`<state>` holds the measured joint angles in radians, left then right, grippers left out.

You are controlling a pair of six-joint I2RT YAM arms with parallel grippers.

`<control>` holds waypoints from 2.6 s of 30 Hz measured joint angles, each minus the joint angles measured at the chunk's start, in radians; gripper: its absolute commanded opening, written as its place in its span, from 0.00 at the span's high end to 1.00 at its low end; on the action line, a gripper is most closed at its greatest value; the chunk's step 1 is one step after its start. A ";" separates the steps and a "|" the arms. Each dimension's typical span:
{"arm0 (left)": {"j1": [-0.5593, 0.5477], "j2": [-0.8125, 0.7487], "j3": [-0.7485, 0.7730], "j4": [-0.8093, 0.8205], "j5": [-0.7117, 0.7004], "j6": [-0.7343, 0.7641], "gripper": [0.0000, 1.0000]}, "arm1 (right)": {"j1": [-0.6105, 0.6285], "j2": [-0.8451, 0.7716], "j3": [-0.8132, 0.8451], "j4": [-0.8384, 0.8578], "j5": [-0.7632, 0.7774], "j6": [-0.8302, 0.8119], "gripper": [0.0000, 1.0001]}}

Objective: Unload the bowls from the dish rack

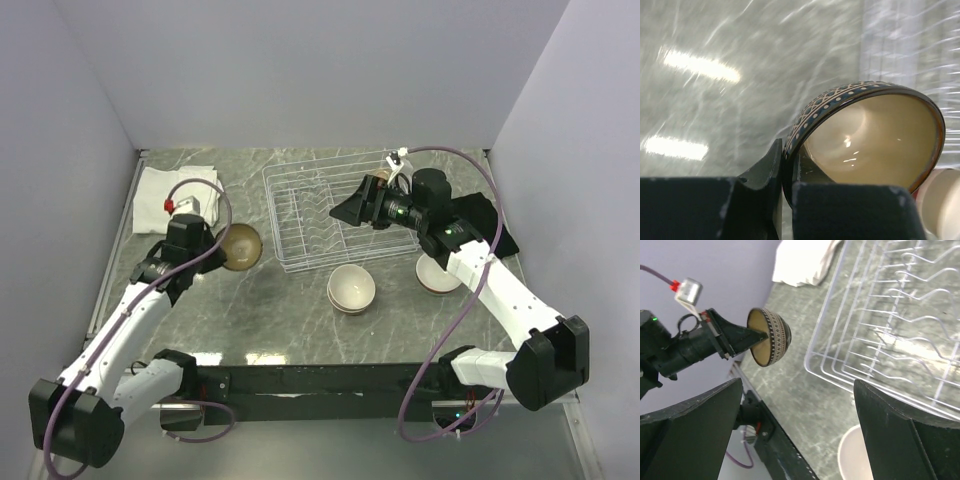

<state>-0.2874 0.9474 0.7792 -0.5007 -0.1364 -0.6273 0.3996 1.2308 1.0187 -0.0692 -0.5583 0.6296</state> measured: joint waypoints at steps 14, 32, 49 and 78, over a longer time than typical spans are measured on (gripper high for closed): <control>0.064 0.184 -0.129 0.007 0.000 -0.053 0.96 | 0.002 0.001 -0.033 -0.084 0.060 -0.110 0.00; 0.131 0.144 -0.213 0.108 0.023 -0.118 0.04 | 0.002 0.000 -0.032 -0.204 0.259 -0.261 0.00; 0.132 -0.336 -0.171 0.140 -0.072 0.116 0.00 | 0.002 0.271 0.289 -0.262 0.572 -0.488 0.02; 0.090 -0.304 -0.186 0.175 -0.072 0.163 0.00 | 0.078 0.933 0.634 -0.230 1.054 -1.056 0.02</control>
<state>-0.1974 0.6437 0.5930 -0.3260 -0.2089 -0.4641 0.4774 2.1639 1.6527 -0.2989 0.4957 -0.4259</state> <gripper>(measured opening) 0.994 0.982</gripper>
